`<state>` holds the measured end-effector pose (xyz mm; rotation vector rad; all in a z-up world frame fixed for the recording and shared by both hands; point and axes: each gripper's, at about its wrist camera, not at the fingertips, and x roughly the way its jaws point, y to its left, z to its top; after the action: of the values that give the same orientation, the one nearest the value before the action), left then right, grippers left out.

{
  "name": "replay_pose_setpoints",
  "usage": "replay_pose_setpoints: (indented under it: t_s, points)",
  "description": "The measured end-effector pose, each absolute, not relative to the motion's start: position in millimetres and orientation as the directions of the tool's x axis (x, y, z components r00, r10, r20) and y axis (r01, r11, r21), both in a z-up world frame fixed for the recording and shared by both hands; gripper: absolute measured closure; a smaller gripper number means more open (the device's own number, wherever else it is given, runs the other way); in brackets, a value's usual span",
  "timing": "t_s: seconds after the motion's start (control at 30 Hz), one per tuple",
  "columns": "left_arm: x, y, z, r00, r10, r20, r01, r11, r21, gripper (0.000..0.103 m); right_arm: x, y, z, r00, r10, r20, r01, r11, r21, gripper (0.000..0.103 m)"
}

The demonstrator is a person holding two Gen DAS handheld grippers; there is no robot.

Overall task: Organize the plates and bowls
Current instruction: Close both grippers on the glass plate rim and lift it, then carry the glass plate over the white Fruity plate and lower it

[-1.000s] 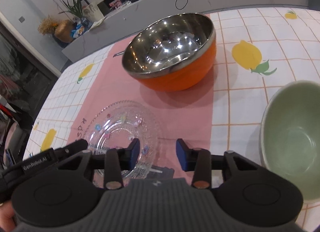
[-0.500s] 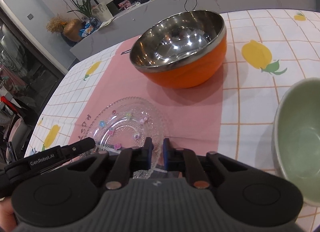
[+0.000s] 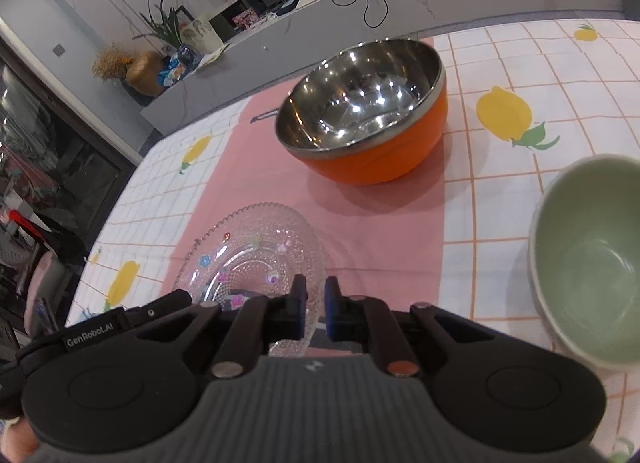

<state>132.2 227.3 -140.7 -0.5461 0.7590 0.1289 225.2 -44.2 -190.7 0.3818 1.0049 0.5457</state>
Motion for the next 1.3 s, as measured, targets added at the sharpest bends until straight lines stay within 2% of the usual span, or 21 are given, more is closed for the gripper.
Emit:
replay_pose_setpoints:
  t_s: [0.73,1.3]
  points:
    - [56.1,159.8,-104.2,0.718,-0.171,-0.675,-0.247,0.844,-0.476,0.09,127.9,-128.2,-139.3,0.486,0.569,-0.663,-0.224,0.815,0.535,0.097]
    - [13.8,112.0,-107.0,0.674,-0.215,-0.707,-0.189,0.875,-0.446,0.09,62.3,-188.5,-146.5,0.478,0.555,-0.681,-0.158,0.817,0.555,0.097]
